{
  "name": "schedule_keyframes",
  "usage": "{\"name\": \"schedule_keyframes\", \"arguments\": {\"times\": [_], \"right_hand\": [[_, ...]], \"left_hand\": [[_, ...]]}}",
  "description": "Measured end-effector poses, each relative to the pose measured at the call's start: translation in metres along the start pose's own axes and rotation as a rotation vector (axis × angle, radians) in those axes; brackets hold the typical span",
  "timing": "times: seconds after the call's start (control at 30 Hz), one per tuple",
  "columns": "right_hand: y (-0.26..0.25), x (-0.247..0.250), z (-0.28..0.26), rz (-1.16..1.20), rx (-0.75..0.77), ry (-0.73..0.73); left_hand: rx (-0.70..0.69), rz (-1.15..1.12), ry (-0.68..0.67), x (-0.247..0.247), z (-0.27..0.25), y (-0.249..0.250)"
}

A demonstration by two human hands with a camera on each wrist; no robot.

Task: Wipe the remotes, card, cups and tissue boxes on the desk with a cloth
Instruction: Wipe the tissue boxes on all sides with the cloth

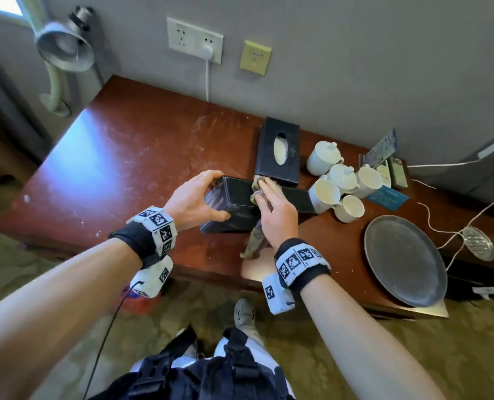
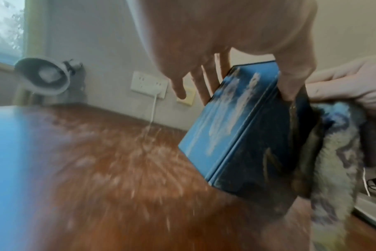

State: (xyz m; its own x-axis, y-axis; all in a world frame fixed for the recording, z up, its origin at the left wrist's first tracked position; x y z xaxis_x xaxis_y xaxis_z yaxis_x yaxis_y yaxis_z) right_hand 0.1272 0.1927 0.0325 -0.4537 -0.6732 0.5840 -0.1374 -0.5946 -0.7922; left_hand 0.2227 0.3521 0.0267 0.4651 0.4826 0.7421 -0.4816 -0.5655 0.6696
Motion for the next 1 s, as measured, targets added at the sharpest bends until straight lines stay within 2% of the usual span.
{"name": "schedule_keyframes", "arguments": {"times": [0.1,0.17,0.3,0.43,0.6,0.7,0.8,1.0], "right_hand": [[-0.005,0.014,0.013,0.312,-0.208,0.052],[-0.011,0.016,0.021,0.441,-0.274,0.057],[-0.025,0.026,0.036,0.684,-0.304,0.118],[-0.026,0.034,0.050,0.755,-0.304,0.121],[-0.021,0.048,0.057,0.696,-0.302,0.115],[-0.016,0.052,0.059,0.685,-0.310,0.134],[-0.015,0.057,0.063,0.622,-0.271,0.150],[-0.031,0.089,0.081,0.228,-0.150,0.191]], "left_hand": [[-0.072,0.099,0.013,0.037,0.023,0.033],[-0.118,0.237,0.010,0.055,0.037,0.056],[-0.174,0.467,-0.018,0.066,0.055,0.090],[-0.144,0.452,-0.082,0.058,0.059,0.097],[0.000,0.472,-0.130,0.059,0.048,0.059],[0.106,0.299,-0.199,0.052,0.038,0.035],[0.116,0.149,-0.152,0.053,0.040,0.037],[0.125,0.001,-0.054,0.048,0.052,0.043]]}}
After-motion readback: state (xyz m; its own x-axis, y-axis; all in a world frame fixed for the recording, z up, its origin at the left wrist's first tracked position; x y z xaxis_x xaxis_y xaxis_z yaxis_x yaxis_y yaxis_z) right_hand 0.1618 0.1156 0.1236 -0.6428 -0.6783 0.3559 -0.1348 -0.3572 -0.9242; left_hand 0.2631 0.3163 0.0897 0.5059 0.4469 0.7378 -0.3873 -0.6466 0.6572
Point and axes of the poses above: each hand's wrist, its own z-axis towards the middle knuckle, its own x-axis out of the back of the hand, y = z × x, the point moved 9 cm from there along z, towards the middle knuckle, and after that the axes turned 5 degrees about z, right-handed, at the moved point
